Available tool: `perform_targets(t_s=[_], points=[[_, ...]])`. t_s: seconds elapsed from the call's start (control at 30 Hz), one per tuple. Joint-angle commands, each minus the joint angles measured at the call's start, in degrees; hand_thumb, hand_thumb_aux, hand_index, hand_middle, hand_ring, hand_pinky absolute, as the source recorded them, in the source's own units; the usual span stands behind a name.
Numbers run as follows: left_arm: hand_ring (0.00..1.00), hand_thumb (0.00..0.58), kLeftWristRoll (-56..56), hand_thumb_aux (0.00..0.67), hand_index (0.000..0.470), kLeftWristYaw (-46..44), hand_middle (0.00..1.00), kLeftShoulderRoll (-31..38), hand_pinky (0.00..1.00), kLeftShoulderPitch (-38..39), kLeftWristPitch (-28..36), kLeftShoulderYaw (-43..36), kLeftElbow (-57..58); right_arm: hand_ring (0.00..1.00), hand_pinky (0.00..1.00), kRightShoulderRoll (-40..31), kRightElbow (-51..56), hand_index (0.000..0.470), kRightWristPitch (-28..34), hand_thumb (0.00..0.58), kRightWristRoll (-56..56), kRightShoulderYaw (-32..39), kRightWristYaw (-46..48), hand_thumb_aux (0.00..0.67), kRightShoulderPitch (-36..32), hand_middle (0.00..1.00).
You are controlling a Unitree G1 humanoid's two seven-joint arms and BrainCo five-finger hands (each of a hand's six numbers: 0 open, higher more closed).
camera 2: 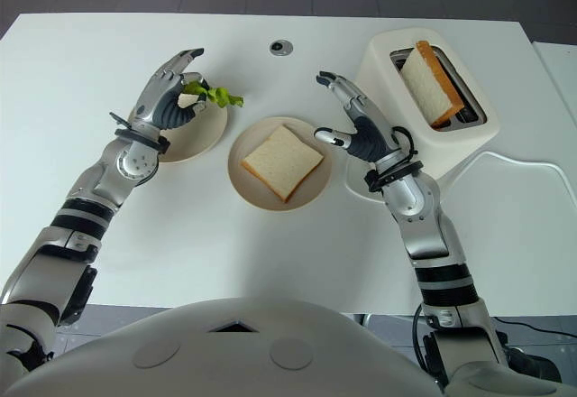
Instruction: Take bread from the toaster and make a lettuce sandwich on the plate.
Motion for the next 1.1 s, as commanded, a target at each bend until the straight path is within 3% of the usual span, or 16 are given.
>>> perform_targets(t_s=[0.03,0.3,0.47,0.87,0.93,0.97,1.03,1.07,1.1], points=[[0.0,0.58,-0.3,0.67,0.47,-2.4,0.0,-4.2,0.0,2.5,-0.5,-2.8,-4.2,0.0,0.0,0.8,-1.7,0.0,-0.5,0.0,2.4,-0.4,1.0,0.0,0.0,0.0],[0.0,0.58,3.3,0.67,0.47,-5.2,0.0,-10.0,0.0,5.7,-1.1,-9.8,-4.9,0.0,0.0,1.2,-3.3,0.0,-0.6,0.0,3.2,-0.5,2.2,0.0,0.7,0.0],[0.0,0.58,7.5,0.67,0.47,-5.1,0.0,-10.2,0.0,6.1,-0.9,-13.5,-1.6,0.0,0.0,1.3,-4.4,0.0,-0.8,0.0,3.7,-0.4,3.3,0.0,1.3,0.0],[0.0,0.58,5.1,0.67,0.47,-8.4,0.0,-6.3,0.0,7.4,-1.7,-9.5,-10.9,0.0,0.0,1.4,-3.8,0.0,-1.1,0.0,4.1,-0.7,3.9,0.0,0.9,0.0],[0.0,0.566,5.1,0.565,0.396,-9.5,0.0,-6.3,0.0,7.5,-1.7,-9.7,-11.2,0.0,0.0,1.2,-3.7,0.0,-1.2,0.0,3.8,-0.7,4.0,0.0,0.8,0.0],[0.0,0.517,4.9,0.449,0.315,-10.1,0.0,-6.4,0.0,7.6,-1.8,-9.8,-11.1,0.0,0.0,1.1,-3.6,0.0,-1.3,0.0,3.7,-0.7,4.0,0.0,0.7,0.0],[0.0,0.443,5.2,0.344,0.241,-11.4,0.0,-6.6,0.0,7.7,-1.9,-10.4,-10.9,0.0,0.0,1.0,-3.4,0.0,-1.4,0.0,3.5,-0.7,4.2,0.0,0.5,0.0],[0.0,0.304,5.3,0.208,0.146,-11.8,0.0,-6.8,0.0,7.8,-2.0,-10.7,-10.6,0.0,0.0,1.0,-3.5,0.0,-1.4,0.0,3.6,-0.7,4.2,0.0,0.5,0.0],[0.0,0.124,5.5,0.076,0.053,-12.1,0.0,-6.9,0.0,7.9,-2.2,-11.0,-10.3,0.0,0.0,0.9,-3.5,0.0,-1.5,0.0,3.6,-0.7,4.3,0.0,0.5,0.0]])
